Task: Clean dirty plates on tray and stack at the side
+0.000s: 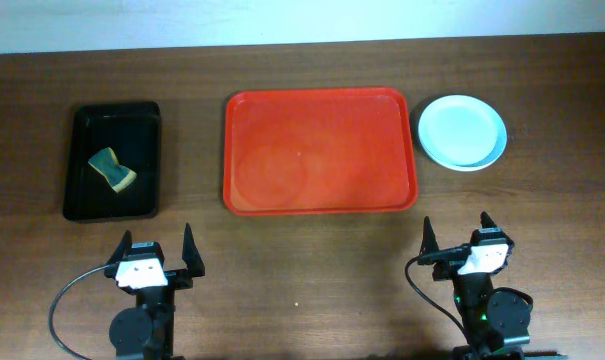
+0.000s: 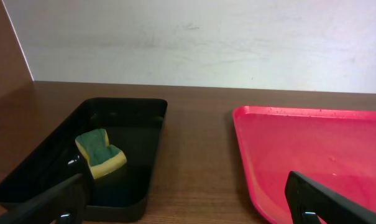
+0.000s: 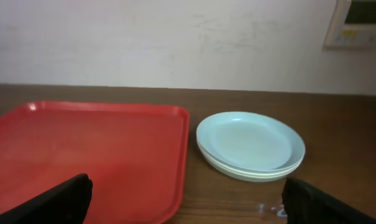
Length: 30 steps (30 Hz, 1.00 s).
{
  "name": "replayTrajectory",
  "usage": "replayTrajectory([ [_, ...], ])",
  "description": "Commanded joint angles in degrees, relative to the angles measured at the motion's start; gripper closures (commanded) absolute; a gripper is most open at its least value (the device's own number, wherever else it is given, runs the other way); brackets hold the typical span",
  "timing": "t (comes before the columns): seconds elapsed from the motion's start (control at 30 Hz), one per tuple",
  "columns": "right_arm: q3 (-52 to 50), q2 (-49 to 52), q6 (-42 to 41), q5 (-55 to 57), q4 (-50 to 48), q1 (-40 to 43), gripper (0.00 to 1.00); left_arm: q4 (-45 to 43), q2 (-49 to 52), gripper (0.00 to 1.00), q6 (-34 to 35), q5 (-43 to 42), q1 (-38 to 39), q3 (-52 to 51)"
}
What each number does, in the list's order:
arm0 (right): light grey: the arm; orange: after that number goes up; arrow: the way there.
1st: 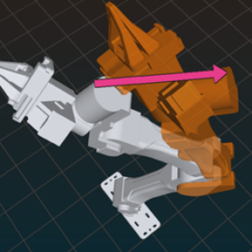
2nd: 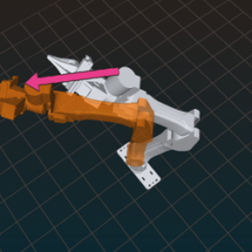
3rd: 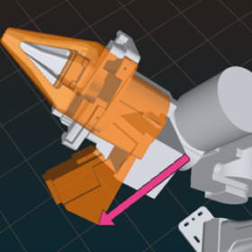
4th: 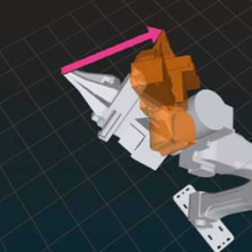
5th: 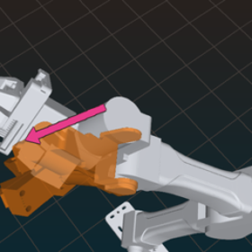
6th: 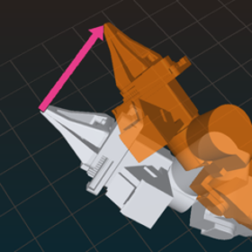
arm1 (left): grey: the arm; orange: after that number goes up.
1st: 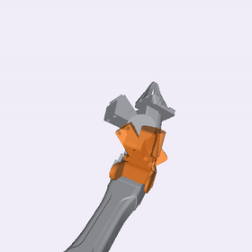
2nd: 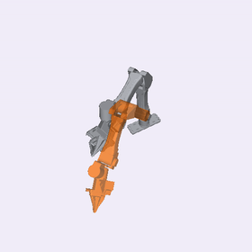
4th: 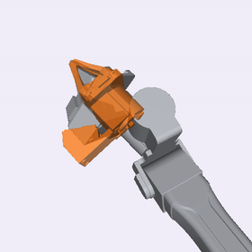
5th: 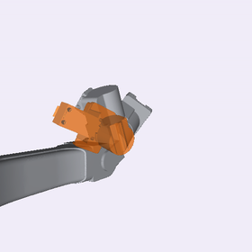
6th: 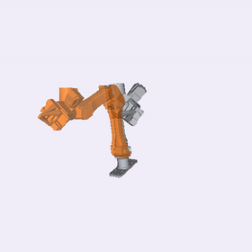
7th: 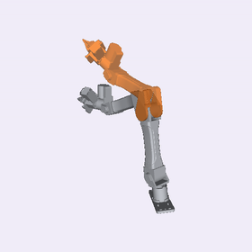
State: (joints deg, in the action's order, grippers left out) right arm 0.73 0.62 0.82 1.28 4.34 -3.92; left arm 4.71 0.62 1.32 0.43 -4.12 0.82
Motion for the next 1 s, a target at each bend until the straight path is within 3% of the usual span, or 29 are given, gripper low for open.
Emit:
replayTrajectory([
  [0.0,-0.42,-0.44,3.5,0.74,0.39,0.26,0.01,0.09,-0.33,0.01,0.55,0.39,0.33,-0.33],
  [0.97,-0.42,-0.42,4.74,0.28,0.35,0.24,0.01,0.09,-0.33,0.01,0.55,0.39,0.33,-0.33],
])
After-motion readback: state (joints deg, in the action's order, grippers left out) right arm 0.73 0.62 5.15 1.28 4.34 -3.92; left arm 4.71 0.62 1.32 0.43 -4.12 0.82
